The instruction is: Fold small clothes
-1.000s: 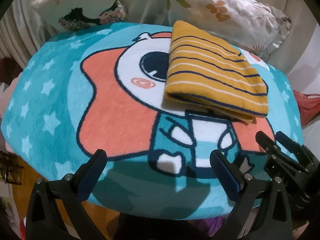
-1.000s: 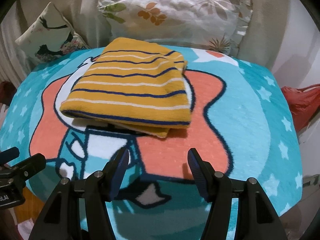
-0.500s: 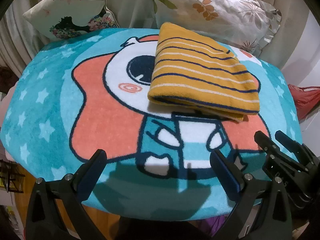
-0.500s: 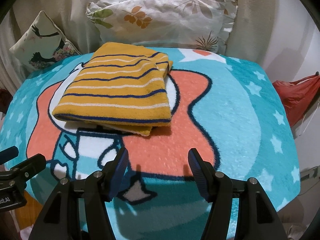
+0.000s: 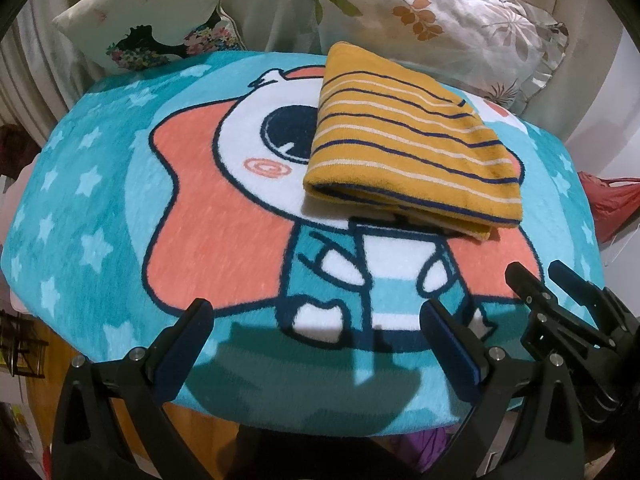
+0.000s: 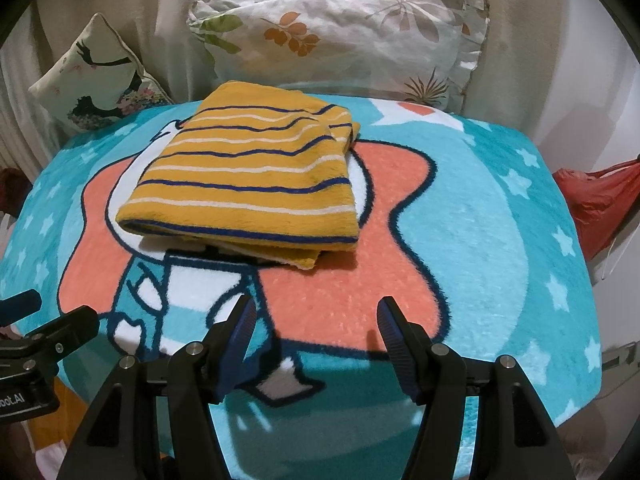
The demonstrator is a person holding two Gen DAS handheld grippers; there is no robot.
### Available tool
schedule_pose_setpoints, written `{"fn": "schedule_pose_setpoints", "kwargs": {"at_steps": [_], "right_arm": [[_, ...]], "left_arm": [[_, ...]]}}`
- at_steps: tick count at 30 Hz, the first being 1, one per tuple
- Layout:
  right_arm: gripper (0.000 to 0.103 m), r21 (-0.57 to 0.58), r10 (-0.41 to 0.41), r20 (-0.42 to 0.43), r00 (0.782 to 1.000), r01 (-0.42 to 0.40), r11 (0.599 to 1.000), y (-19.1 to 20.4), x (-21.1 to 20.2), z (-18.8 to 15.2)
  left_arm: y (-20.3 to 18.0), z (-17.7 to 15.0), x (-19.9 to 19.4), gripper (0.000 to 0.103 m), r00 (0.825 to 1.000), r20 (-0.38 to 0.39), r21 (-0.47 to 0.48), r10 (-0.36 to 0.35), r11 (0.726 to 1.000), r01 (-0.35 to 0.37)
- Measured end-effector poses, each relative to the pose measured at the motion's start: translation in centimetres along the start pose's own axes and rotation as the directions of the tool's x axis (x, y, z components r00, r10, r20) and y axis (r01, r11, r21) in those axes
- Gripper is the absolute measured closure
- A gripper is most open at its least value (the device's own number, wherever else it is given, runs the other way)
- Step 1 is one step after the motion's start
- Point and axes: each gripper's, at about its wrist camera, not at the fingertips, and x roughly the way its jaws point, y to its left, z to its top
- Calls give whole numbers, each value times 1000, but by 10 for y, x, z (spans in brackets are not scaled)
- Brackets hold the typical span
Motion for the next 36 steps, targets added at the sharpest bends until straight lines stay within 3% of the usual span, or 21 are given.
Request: {"fn": "schedule_pose_setpoints", "kwargs": {"at_steps": [36], "right_arm": [[33, -24, 3, 4, 1000, -3, 1000, 10, -5, -6]], "left_arm": [[8, -5, -1, 1, 1000, -15, -16, -15, 1000, 14]]}}
